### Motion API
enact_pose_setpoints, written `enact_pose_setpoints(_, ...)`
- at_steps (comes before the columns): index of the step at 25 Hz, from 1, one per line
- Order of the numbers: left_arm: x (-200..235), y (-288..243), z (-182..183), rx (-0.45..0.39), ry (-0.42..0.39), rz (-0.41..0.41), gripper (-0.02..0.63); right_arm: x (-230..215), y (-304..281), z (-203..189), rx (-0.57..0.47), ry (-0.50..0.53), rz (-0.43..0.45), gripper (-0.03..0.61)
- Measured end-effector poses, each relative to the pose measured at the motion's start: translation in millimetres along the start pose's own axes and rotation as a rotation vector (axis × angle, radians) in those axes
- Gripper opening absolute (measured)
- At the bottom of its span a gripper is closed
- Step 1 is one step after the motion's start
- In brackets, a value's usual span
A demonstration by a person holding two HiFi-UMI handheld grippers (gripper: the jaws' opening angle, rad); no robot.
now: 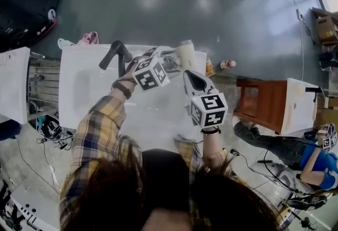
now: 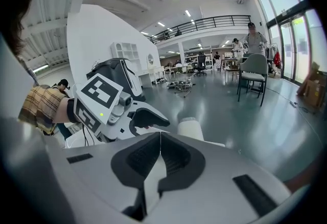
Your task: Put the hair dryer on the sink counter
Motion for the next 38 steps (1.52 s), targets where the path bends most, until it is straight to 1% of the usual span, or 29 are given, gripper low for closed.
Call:
enact_pose_setpoints(4,-4.3,11.2,17.7,-0.039,-0.015,0.025,0.301,0.3,7.3,7.0,-0.026,0.017,-0.012,0.015)
enact_pose_setpoints(7,-7.9,24.2,26.6,-0.076,-0.004,0.046,0.301,0.6,13.3,11.0,-0.044,0.021,-0.024,0.015)
enact_pose_setpoints(11,-8.2,44.4,35.5,-0.141,0.051,0.088,0.301,1.6,17.0,19.2,-0.063,0.035,-0.034,0.015)
enact_pose_setpoints(14,-8.0,61.6,46.0,-0.213,0.101,0.127,0.301,3.0,19.4,26.6,-0.082,0.046,-0.035,0.015)
enact_pose_setpoints(18,-8.6,82.0,54.7,-0.291,0.129,0.186,0.301,4.8,21.0,41.9,-0.113,0.069,-0.036,0.015)
enact_pose_setpoints(24,-12.2,118.6,65.8,-0.405,0.182,0.272,0.299,20.1,26.4,67.0,-0.172,0.103,-0.017,0.015)
enact_pose_setpoints(28,-16.7,146.5,77.5,-0.47,0.191,0.344,0.272,35.1,35.5,82.5,-0.227,0.119,0.017,0.015)
enact_pose_setpoints(33,-15.9,182.8,77.4,-0.56,0.269,0.433,0.226,53.5,43.6,106.0,-0.298,0.131,0.061,0.015)
enact_pose_setpoints(36,-18.1,197.3,75.9,-0.581,0.269,0.484,0.18,63.8,46.7,115.2,-0.326,0.144,0.093,0.015)
enact_pose_setpoints(38,-21.3,204.0,74.5,-0.595,0.288,0.497,0.152,71.2,47.1,117.8,-0.337,0.148,0.114,0.015)
Point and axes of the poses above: the fingertips, and each gripper's own axes: y backward along the fingers, x to its left, z out of its top, the point moved 6 cm from there along y, backward along the fingers, and after that the axes turned 1 degree about -y, right-handed, at the moved point
